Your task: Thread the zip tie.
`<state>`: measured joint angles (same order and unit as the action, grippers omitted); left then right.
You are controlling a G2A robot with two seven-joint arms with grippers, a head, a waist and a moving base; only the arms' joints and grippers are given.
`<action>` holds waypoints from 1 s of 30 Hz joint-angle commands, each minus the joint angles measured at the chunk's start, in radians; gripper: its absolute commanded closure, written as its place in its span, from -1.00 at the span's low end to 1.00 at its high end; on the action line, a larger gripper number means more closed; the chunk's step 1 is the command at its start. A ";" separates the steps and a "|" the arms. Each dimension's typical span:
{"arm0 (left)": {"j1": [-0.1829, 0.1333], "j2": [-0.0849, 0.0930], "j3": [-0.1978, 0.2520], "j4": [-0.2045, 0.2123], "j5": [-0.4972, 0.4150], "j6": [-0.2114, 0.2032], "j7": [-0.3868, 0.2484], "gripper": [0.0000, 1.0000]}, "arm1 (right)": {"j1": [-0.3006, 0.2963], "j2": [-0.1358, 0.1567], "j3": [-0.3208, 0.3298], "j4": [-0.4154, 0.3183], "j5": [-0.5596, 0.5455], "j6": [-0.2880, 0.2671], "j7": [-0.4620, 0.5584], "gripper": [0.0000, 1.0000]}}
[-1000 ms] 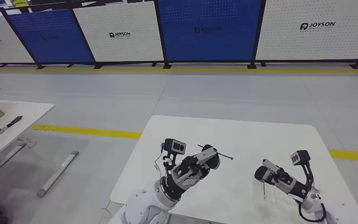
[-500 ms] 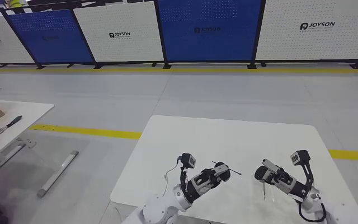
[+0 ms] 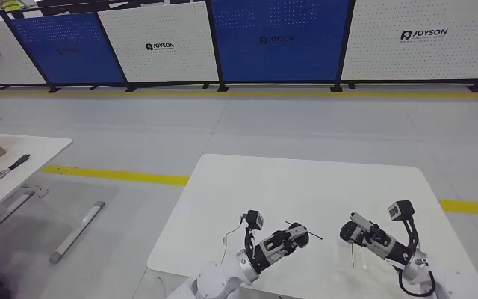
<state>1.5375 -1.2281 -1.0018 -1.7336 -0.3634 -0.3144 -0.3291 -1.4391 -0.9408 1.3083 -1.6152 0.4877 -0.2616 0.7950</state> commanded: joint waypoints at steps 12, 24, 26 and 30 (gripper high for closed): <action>-0.012 -0.011 0.013 0.034 0.138 -0.026 0.181 1.00 | 0.000 0.000 0.000 0.000 0.000 0.000 0.000 -1.00; -0.012 -0.011 0.013 0.034 0.138 -0.026 0.181 1.00 | 0.024 0.046 0.139 -0.126 -0.301 0.102 0.267 -1.00; -0.012 -0.011 0.013 0.034 0.138 -0.026 0.181 1.00 | 0.034 0.051 0.139 -0.149 -0.359 0.138 0.302 -1.00; -0.012 -0.011 0.013 0.034 0.138 -0.026 0.181 1.00 | 0.065 0.054 0.115 -0.170 -0.434 0.165 0.323 -1.00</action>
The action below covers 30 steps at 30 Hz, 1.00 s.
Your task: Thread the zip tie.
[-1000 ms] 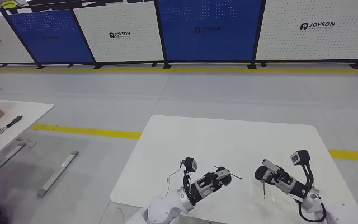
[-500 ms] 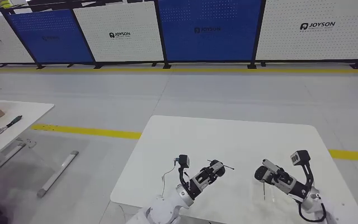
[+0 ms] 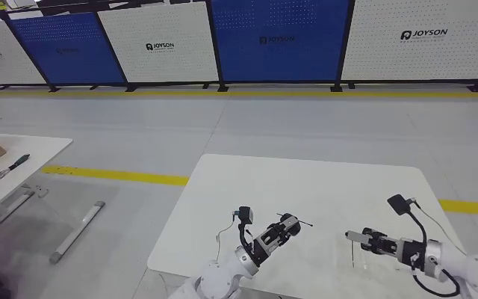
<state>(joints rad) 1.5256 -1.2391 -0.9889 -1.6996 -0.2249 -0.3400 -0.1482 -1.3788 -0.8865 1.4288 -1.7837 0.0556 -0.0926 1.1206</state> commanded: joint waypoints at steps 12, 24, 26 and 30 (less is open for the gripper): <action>0.000 0.000 0.000 0.000 0.000 0.000 0.000 1.00 | 0.005 -0.001 -0.005 -0.001 -0.002 -0.004 -0.003 -1.00; 0.000 0.000 0.000 0.000 0.000 0.000 0.000 1.00 | 0.073 0.013 -0.039 0.020 -0.114 -0.051 0.171 -1.00; 0.000 0.000 0.000 0.000 0.000 0.000 0.000 1.00 | 0.099 0.015 -0.055 0.034 -0.136 -0.045 0.203 -1.00; 0.000 0.000 0.000 0.000 0.000 0.000 0.000 1.00 | 0.107 0.015 -0.064 0.036 -0.145 -0.047 0.211 -1.00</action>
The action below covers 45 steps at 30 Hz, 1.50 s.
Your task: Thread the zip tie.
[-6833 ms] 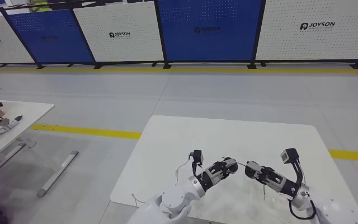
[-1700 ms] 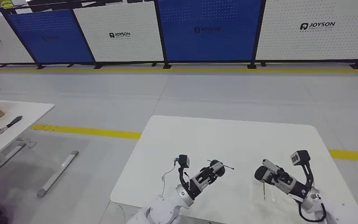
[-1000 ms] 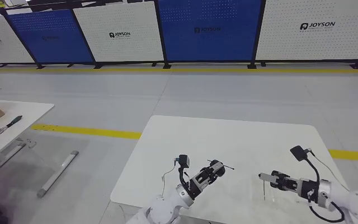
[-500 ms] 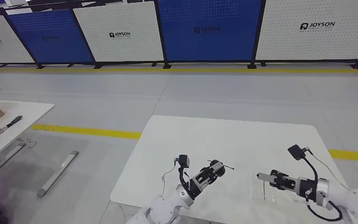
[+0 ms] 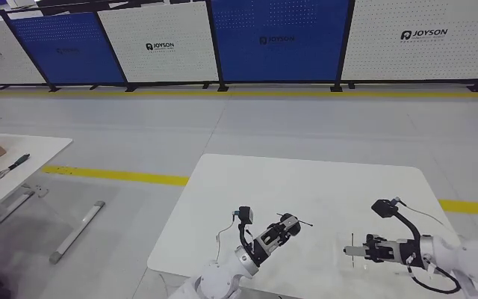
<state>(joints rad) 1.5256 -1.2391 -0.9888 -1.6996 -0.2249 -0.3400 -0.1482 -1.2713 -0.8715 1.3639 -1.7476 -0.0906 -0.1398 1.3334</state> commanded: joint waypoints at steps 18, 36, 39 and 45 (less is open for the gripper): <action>0.000 0.000 0.000 0.000 0.000 0.000 0.000 1.00 | 0.013 0.004 -0.012 -0.007 -0.037 0.049 0.025 -1.00; 0.000 0.000 0.000 0.000 0.000 0.000 0.000 1.00 | 0.229 -0.036 -0.257 0.124 -0.170 0.256 0.007 -1.00; 0.000 0.000 0.000 0.000 0.000 0.000 0.000 1.00 | 0.229 -0.036 -0.257 0.124 -0.170 0.256 0.007 -1.00; 0.000 0.000 0.000 0.000 0.000 0.000 0.000 1.00 | 0.204 -0.036 -0.264 0.110 -0.206 0.312 -0.058 -1.00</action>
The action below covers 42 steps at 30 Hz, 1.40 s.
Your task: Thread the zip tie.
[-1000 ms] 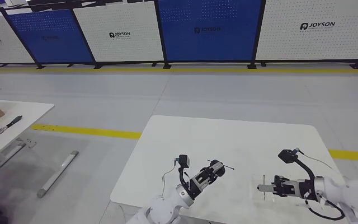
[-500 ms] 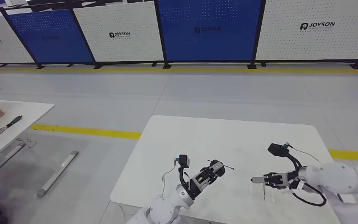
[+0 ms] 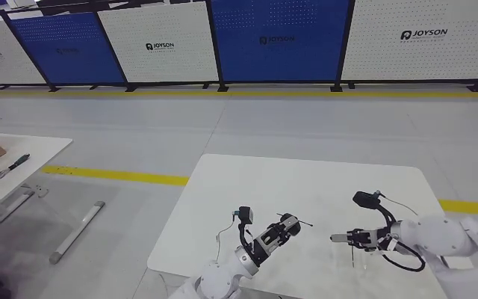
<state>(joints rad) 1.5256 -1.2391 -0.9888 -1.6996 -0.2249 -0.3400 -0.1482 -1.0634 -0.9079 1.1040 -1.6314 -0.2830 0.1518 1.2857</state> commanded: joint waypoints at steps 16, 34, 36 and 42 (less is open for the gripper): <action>0.000 0.000 0.000 0.000 0.000 0.000 0.000 1.00 | -0.010 -0.005 -0.045 -0.038 -0.091 0.081 -0.051 -1.00; 0.000 0.000 0.000 0.000 0.000 0.000 0.000 1.00 | -0.009 -0.015 -0.052 -0.040 -0.223 0.188 0.016 0.24; 0.000 0.000 0.000 0.000 0.000 0.000 0.000 1.00 | -0.004 -0.019 -0.054 -0.029 -0.241 0.188 0.030 0.24; 0.000 0.000 0.000 0.000 0.000 0.000 0.000 1.00 | 0.013 -0.041 -0.060 0.010 -0.294 0.188 0.053 0.40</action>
<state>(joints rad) 1.5256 -1.2391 -0.9888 -1.6996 -0.2249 -0.3400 -0.1482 -1.0557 -0.9440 1.0485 -1.6303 -0.5618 0.3400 1.3330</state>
